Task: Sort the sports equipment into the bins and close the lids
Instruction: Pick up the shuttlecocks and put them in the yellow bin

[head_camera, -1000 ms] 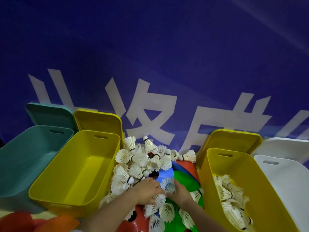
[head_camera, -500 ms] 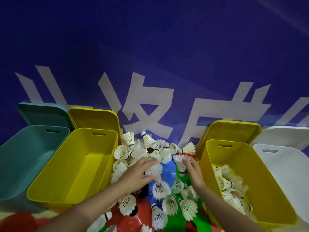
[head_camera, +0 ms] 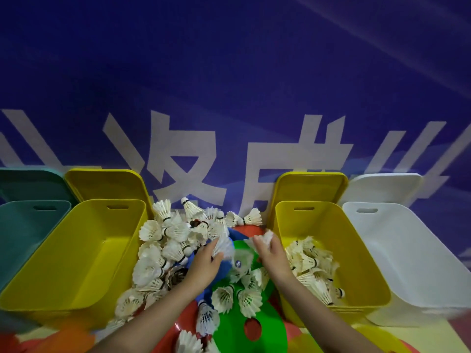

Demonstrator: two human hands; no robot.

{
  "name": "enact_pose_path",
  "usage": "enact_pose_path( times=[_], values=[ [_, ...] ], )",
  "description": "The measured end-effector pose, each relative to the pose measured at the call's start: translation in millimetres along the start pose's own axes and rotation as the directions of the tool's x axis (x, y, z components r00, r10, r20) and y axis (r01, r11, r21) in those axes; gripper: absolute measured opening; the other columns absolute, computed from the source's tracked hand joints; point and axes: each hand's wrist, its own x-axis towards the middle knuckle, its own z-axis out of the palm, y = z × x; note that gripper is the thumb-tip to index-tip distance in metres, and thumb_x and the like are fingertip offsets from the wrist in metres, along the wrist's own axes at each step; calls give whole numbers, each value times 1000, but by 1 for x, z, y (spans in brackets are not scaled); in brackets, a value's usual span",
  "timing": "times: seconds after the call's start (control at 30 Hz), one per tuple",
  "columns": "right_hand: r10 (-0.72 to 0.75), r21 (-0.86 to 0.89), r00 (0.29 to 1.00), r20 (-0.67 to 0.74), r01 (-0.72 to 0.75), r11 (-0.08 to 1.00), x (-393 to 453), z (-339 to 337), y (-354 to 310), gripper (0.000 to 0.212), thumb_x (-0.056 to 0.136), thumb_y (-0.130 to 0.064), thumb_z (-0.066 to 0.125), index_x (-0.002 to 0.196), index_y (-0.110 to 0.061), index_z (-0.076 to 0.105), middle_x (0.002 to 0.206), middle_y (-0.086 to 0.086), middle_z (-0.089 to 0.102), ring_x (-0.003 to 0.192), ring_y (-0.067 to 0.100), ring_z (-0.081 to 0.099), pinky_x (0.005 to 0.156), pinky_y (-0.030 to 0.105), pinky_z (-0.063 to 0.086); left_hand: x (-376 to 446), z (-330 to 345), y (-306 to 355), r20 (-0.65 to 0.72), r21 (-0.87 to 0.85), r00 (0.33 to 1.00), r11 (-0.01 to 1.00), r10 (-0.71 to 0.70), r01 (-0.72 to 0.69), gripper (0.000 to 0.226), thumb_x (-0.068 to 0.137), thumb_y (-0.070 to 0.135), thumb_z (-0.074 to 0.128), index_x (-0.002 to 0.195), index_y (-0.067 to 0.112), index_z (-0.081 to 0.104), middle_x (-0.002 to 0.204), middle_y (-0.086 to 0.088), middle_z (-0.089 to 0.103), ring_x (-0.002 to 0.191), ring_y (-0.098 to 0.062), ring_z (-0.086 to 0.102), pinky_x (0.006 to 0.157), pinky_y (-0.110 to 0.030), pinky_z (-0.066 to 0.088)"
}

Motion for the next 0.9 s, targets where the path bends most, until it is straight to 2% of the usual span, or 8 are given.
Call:
enact_pose_path(
  times=[0.03, 0.13, 0.2, 0.37, 0.53, 0.73, 0.83, 0.9],
  values=[
    [-23, -21, 999, 37, 24, 999, -6, 3, 2, 36, 88, -43, 61, 118, -27, 48, 113, -9, 60, 105, 6, 58, 84, 18, 48, -4, 4, -4, 20, 12, 1000, 1000, -23, 23, 50, 100, 24, 44, 148, 19, 29, 148, -8, 36, 133, -21, 38, 103, -24, 31],
    [-33, -158, 985, 168, 60, 986, -15, 16, 21, 75, 82, -52, 65, 145, -28, 31, 142, -9, 44, 129, 7, 41, 106, 30, 39, -16, 13, -9, 20, -53, 998, 997, -52, 53, 48, 101, 19, 42, 148, 18, 30, 139, 7, 38, 133, -15, 38, 104, -24, 33],
    [-30, -245, 969, 244, 91, 965, -19, 22, 32, 83, 81, -53, 66, 149, -29, 25, 149, -11, 34, 134, 5, 31, 107, 27, 32, -22, 15, -10, -25, -162, 996, 983, -91, 86, 47, 101, 17, 44, 147, 16, 33, 143, 6, 38, 133, -15, 39, 108, -29, 36],
    [-23, -199, 972, 235, 72, 977, -17, 16, 43, 76, 84, -45, 66, 147, -23, 29, 145, -7, 40, 133, 11, 39, 105, 25, 35, -29, 2, -7, -195, -301, 960, 944, -201, 137, 48, 100, 20, 44, 147, 18, 34, 149, -4, 37, 131, -25, 45, 109, -43, 37],
    [-171, -79, 973, 156, 185, 980, 6, -34, 14, 49, 90, -39, 60, 135, -28, 43, 127, -15, 56, 116, 1, 53, 94, 18, 45, -12, 3, 40, -221, -334, 972, 943, -83, 4, 44, 97, 25, 50, 140, 30, 42, 137, 1, 49, 120, -23, 54, 102, -42, 44],
    [-125, -244, 984, -128, 91, 965, 31, -165, 24, 40, 87, -37, 66, 124, -24, 56, 106, -8, 68, 99, 15, 64, 85, 35, 52, 29, 71, 131, -44, -294, 988, 943, 151, -158, 43, 93, 16, 58, 134, 26, 47, 120, 10, 52, 117, -4, 47, 86, -11, 39],
    [-111, -522, 979, -172, 4, 853, 33, -222, 54, 49, 88, -40, 63, 132, -23, 51, 123, -1, 62, 112, 21, 58, 91, 34, 47, 53, 124, 154, 97, -150, 975, 971, 199, -183, 46, 93, 21, 58, 138, 25, 44, 133, -1, 53, 125, -16, 48, 88, -21, 39],
    [-108, -639, 990, -86, 29, 768, 26, -242, 67, 56, 90, -42, 59, 140, -23, 43, 130, -1, 57, 115, 19, 55, 92, 28, 42, 68, 155, 160, 152, -67, 973, 984, 174, -165, 49, 95, 22, 54, 142, 22, 40, 141, -2, 48, 127, -18, 47, 90, -25, 41]
  ],
)
